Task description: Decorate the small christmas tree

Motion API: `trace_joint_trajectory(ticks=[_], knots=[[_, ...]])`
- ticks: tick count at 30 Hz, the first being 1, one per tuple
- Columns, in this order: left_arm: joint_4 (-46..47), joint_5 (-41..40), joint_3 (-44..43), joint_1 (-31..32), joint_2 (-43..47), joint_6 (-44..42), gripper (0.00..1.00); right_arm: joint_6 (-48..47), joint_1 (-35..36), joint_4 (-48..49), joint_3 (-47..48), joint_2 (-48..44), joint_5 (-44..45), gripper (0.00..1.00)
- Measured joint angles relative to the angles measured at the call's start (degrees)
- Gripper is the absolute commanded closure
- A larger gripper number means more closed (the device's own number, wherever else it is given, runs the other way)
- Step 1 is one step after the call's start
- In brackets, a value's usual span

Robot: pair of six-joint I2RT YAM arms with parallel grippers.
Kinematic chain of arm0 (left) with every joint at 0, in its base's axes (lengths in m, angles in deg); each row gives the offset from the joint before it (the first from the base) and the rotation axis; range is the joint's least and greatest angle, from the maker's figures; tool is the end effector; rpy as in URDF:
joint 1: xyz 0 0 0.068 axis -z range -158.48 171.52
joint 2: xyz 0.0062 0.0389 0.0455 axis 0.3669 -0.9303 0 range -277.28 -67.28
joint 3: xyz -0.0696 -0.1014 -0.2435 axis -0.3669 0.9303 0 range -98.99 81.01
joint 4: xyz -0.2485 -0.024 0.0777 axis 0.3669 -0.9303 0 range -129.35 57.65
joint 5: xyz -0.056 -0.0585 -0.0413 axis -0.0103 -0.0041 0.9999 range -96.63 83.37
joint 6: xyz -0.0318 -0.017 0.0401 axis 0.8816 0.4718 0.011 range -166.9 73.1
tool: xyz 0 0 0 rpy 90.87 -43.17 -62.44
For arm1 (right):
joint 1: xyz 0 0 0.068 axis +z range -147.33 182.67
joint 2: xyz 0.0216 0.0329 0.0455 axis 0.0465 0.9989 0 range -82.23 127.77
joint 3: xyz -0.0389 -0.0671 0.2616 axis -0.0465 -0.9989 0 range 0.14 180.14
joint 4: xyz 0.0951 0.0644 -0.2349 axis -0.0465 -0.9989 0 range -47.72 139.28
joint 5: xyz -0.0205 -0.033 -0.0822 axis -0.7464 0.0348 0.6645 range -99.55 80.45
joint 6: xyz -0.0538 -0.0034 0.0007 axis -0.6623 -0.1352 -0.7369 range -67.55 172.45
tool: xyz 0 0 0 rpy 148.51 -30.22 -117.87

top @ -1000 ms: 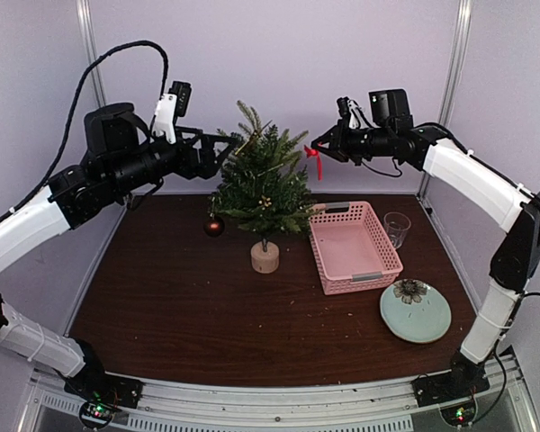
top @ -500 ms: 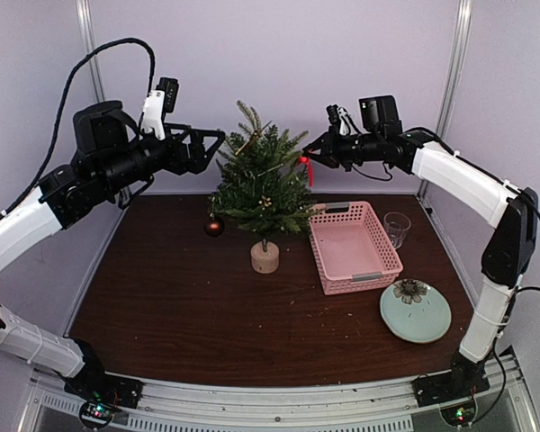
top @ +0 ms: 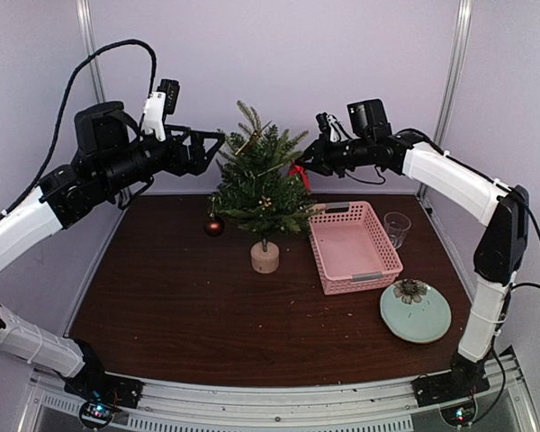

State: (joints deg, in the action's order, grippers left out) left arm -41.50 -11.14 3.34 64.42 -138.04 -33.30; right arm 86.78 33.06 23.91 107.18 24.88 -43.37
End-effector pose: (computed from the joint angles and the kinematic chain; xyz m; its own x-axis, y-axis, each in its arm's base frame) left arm 0.2059 -0.1875 0.4475 -0.1739 -0.1584 -0.9719 0.5969 0.7681 -0.2320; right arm 0.3664 0.2377 0.3810 -0.7875 0.0812 -0.6109 -0.4963 0.5042 0.7068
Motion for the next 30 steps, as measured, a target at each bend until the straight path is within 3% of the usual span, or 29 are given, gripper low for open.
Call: trace_joint_trajectory(ticks=[2,5,9,30], knots=[[-0.02,0.0,0.0,-0.04,-0.04,0.0,0.02,-0.07,0.11,-0.31,0.0,0.09,0.0,0.89],[-0.13,-0.07,0.0,-0.07,-0.07,0.0,0.02,0.0,0.13,-0.66,0.22,0.09,0.0,0.74],[-0.61,-0.37,0.0,-0.07,-0.07,-0.02,0.02,-0.24,0.13,-0.79,0.52,0.09,0.11,0.64],[-2.6,-1.73,0.0,-0.55,-0.07,-0.39,0.03,-2.05,0.13,-2.01,0.61,-1.4,2.1,0.47]])
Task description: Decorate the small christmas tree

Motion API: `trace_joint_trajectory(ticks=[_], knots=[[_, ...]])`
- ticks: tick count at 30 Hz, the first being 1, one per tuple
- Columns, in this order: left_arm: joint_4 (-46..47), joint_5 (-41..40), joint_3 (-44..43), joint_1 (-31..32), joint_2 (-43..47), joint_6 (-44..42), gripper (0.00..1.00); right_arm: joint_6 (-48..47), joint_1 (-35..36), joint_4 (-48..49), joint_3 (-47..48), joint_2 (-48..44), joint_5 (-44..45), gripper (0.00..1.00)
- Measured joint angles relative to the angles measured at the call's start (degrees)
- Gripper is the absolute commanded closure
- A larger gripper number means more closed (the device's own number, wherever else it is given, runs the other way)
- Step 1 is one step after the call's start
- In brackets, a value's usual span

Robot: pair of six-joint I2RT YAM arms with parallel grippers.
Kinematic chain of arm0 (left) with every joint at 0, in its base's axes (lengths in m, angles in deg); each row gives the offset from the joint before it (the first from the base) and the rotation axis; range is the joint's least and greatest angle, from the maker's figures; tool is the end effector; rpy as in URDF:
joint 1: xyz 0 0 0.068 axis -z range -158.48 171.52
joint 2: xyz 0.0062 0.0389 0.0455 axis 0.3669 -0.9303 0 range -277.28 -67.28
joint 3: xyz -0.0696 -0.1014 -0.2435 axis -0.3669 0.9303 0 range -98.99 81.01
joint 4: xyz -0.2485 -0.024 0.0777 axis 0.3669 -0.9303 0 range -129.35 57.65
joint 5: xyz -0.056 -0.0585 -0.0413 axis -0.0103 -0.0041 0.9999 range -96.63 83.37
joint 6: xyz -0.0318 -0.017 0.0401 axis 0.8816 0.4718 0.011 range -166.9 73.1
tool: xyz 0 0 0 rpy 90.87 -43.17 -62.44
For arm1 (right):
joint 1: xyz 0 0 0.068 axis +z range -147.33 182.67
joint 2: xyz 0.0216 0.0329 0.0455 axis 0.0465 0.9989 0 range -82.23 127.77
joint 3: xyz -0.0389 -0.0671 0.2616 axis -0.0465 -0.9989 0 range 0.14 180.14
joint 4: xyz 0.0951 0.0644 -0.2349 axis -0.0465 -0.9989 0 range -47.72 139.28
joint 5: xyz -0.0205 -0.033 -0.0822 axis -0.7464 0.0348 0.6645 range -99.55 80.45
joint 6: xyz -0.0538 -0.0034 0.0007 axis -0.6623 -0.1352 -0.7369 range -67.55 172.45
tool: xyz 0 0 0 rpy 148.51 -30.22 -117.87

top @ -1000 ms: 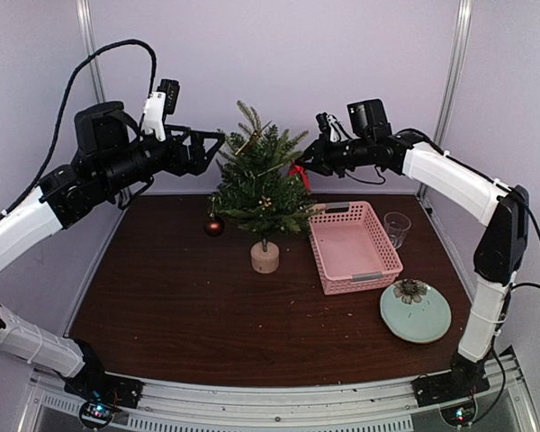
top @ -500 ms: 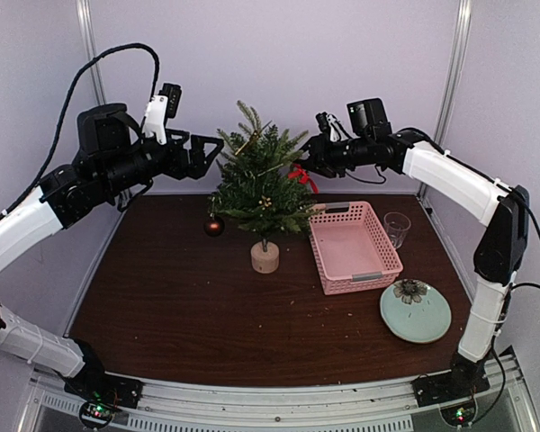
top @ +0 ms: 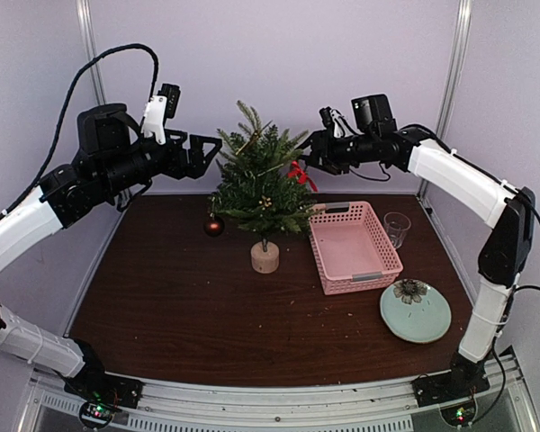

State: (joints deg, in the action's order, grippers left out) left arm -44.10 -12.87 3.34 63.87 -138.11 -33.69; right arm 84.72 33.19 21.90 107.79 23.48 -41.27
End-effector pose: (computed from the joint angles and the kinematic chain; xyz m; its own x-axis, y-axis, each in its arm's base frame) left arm 0.2085 -0.1847 0.4422 -0.1964 -0.1284 -0.9721 0.5596 0.7994 -0.2186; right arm 0.3597 0.2336 0.3911 -0.7619 0.0779 -0.6430 -0.5137 0.5320 0.6731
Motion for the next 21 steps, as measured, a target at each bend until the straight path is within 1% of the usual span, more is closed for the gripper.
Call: trace_joint_trajectory(ticks=[6,12,15,19,20,21], knots=[[0.02,0.0,0.0,0.0,-0.02,0.0,0.02,-0.44,-0.09,0.0,-0.02,-1.14,0.31,0.44],[-0.11,0.02,0.0,-0.35,-0.44,0.48,0.02,-0.61,-0.35,0.0,-0.02,-1.9,0.59,0.35],[-0.74,0.02,0.0,-1.31,-0.5,1.53,0.02,-0.7,-0.5,0.02,-0.02,-2.89,0.81,0.25],[-2.71,0.11,-0.02,-3.39,-0.5,3.41,0.02,-0.87,-1.11,0.33,-1.09,-5.99,1.31,0.04],[-3.48,0.15,-0.11,-4.0,-0.5,3.98,0.03,-0.68,-1.33,0.31,-1.6,-6.93,1.51,0.01],[-4.87,0.37,-0.44,-5.01,-0.52,4.79,0.02,-0.87,-1.62,0.44,-2.29,-8.02,1.75,0.01]])
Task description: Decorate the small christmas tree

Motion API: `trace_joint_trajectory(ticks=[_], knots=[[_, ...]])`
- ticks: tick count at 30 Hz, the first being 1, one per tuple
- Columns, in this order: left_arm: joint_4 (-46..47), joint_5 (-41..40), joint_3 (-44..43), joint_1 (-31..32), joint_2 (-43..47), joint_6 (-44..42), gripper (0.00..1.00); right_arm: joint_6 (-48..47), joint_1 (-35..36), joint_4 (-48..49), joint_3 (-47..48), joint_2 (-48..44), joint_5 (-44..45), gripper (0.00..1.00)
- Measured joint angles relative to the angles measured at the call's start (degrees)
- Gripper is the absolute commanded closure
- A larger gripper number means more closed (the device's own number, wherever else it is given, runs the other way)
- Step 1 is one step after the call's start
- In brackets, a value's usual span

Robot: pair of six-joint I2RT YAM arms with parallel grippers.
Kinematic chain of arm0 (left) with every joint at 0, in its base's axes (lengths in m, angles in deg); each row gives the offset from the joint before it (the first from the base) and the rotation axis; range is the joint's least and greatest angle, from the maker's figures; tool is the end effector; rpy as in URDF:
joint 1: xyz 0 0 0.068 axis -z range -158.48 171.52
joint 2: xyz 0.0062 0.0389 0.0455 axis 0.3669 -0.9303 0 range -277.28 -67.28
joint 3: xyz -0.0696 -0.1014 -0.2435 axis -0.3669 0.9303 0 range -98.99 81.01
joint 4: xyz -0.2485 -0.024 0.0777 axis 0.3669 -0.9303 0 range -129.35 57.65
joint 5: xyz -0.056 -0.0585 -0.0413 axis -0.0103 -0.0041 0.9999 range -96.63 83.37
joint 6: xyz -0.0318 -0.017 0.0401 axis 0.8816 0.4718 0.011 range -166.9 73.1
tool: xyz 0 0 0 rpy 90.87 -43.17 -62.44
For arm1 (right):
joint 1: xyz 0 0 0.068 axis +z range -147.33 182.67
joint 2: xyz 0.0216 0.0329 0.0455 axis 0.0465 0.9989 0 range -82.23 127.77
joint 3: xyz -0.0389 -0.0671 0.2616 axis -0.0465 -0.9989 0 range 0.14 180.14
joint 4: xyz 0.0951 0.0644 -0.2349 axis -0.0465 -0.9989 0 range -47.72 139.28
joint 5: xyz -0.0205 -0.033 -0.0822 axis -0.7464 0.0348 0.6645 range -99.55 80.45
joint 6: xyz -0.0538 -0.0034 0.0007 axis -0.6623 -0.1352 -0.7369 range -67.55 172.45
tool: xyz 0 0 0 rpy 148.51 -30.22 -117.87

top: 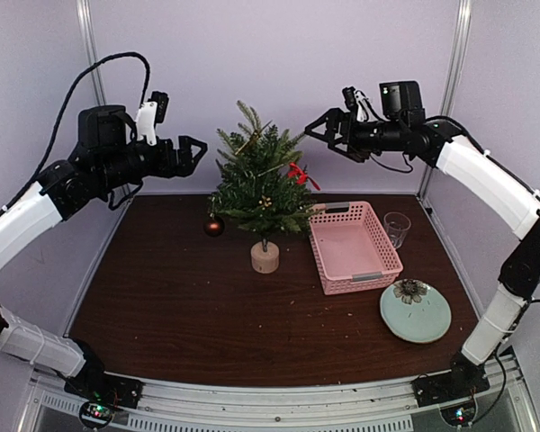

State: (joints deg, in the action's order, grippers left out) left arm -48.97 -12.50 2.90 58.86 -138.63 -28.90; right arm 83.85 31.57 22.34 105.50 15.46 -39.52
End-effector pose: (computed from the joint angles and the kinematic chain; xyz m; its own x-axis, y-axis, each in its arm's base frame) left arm 0.2246 -0.1667 0.4333 -0.2912 -0.1645 -0.9424 0.4555 0.8424 -0.2878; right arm 0.3321 0.2035 0.4327 -0.6798 0.1402 -0.7199 -0.5593 0.5357 0.6326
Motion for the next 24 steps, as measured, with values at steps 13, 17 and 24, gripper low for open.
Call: trace_joint_trajectory(ticks=[13,17,24], knots=[[-19.71,9.4,-10.27,-19.32,-5.53,7.06,0.02,-3.58,-8.83,-3.32,-12.46,-15.15,2.6,0.01],[-26.93,10.91,-14.23,-22.77,-10.34,7.08,0.02,-5.86,-12.15,-5.68,-18.21,-20.87,3.13,0.0],[-38.01,11.23,-17.31,-23.17,-19.19,7.23,0.02,-9.18,-14.29,-8.28,-32.15,-29.14,3.98,0.0]])
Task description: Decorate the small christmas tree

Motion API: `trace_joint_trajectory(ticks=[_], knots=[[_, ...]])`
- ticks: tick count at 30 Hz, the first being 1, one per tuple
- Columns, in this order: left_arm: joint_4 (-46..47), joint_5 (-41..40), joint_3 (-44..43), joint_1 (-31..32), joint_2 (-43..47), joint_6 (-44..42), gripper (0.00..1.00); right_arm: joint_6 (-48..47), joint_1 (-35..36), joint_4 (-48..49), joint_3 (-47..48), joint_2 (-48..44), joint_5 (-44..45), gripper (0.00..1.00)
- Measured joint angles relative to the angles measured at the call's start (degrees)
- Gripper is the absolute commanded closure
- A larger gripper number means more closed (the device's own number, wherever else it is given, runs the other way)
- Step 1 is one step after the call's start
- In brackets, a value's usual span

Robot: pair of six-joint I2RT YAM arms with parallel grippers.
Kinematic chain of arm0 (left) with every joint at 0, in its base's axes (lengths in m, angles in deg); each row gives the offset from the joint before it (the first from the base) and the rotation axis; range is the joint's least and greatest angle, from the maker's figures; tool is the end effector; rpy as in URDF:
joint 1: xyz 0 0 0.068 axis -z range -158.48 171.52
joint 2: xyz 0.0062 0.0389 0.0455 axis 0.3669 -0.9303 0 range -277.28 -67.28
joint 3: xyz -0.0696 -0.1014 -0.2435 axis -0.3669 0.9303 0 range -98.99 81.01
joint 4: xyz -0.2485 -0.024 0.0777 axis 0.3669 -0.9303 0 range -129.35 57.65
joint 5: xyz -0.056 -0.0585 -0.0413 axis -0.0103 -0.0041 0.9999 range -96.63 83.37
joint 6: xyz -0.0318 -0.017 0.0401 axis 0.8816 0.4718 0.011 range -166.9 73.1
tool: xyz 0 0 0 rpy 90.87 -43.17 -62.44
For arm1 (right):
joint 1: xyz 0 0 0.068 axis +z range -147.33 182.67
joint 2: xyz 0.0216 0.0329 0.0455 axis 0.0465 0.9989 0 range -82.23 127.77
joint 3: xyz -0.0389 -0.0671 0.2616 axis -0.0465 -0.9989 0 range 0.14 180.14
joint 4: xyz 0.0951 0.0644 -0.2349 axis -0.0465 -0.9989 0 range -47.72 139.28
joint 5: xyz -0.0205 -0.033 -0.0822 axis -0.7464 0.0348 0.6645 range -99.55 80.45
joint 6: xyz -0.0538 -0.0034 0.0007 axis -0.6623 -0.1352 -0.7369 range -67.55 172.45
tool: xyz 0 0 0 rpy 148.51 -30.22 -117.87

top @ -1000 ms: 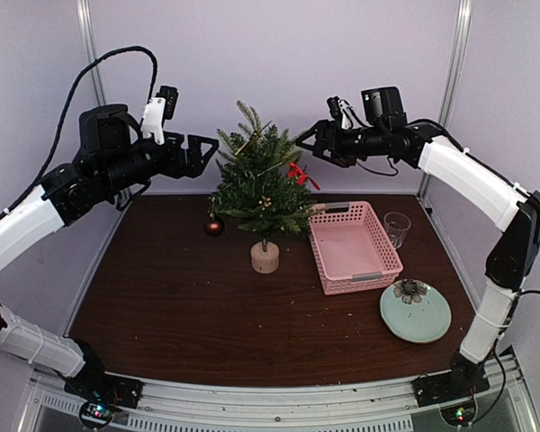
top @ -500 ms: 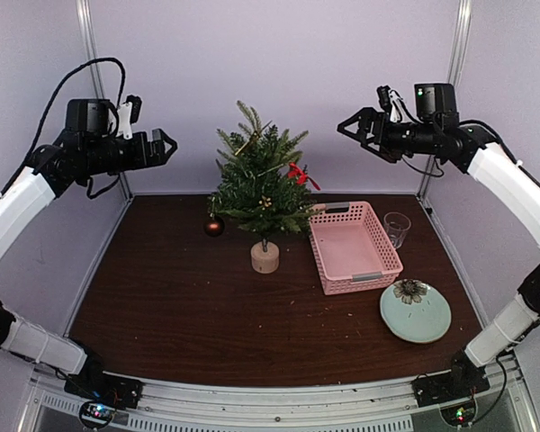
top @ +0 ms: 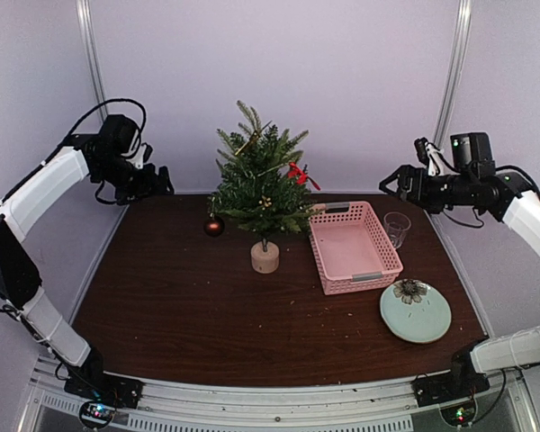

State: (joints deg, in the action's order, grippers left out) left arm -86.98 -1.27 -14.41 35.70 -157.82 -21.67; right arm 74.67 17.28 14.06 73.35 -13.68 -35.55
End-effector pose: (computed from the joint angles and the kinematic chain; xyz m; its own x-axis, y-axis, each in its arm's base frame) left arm 0.3213 -0.0845 0.3746 -0.7983 -0.2361 -0.5541 -0.0419 0.9395 -0.3399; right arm 0.2419 0.0791 0.3850 -0.6793 0.1741 -0.7129 -0.3621 0.7654 0.5320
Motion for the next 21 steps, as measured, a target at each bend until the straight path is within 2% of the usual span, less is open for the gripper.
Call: trace_joint_trajectory(ticks=[10,14,21], knots=[[-0.44,-0.04,23.54,1.09,1.07,1.9,0.02,-0.39,-0.2,1.92,-25.09,-11.98,1.57,0.0],[1.51,-1.6,27.89,3.63,3.3,1.92,0.03,0.0,-0.2,4.44,-29.73,-13.38,1.62,0.01],[6.27,-3.21,31.01,6.86,5.92,2.49,0.02,0.46,-0.2,8.83,-32.44,-13.11,1.57,0.0]])
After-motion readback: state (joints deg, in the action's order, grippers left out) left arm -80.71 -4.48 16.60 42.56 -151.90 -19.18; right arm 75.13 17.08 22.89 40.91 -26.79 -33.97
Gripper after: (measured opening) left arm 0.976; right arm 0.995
